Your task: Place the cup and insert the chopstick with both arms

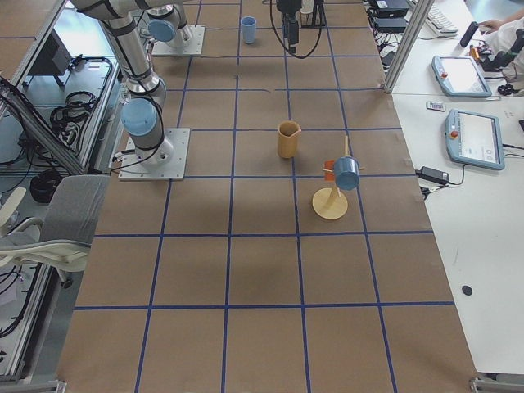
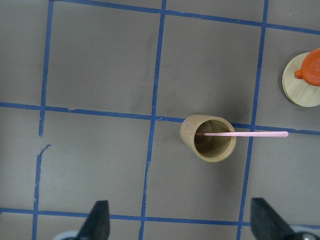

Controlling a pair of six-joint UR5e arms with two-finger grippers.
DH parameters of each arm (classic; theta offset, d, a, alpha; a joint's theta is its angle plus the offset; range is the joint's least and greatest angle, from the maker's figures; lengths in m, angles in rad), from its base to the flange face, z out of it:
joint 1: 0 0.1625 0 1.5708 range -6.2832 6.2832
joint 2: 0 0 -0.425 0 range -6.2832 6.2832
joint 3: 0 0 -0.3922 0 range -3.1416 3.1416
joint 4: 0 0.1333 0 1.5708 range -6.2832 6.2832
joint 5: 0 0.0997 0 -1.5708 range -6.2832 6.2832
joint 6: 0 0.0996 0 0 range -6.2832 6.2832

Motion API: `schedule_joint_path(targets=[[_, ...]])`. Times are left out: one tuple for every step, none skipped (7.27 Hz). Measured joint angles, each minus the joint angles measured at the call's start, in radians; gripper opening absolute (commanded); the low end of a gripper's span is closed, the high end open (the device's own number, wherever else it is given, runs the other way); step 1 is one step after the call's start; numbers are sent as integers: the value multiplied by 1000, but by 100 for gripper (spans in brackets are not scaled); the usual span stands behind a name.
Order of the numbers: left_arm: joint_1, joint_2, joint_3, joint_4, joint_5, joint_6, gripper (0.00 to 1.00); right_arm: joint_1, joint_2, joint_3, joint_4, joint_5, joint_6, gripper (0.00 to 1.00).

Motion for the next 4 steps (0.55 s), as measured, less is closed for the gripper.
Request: schedule_joint_path(targets=[[0, 0, 1, 0, 0, 1, 100, 0, 0, 0, 0, 0, 0, 100], [0, 0, 1, 0, -1, 1, 100, 0, 0, 0, -1, 0, 0, 100], [0, 0, 0, 0, -1, -1, 100, 0, 0, 0, -2, 0, 0, 100], [0, 0, 0, -1, 0, -5, 100, 0, 1, 0, -4, 1, 0, 100]])
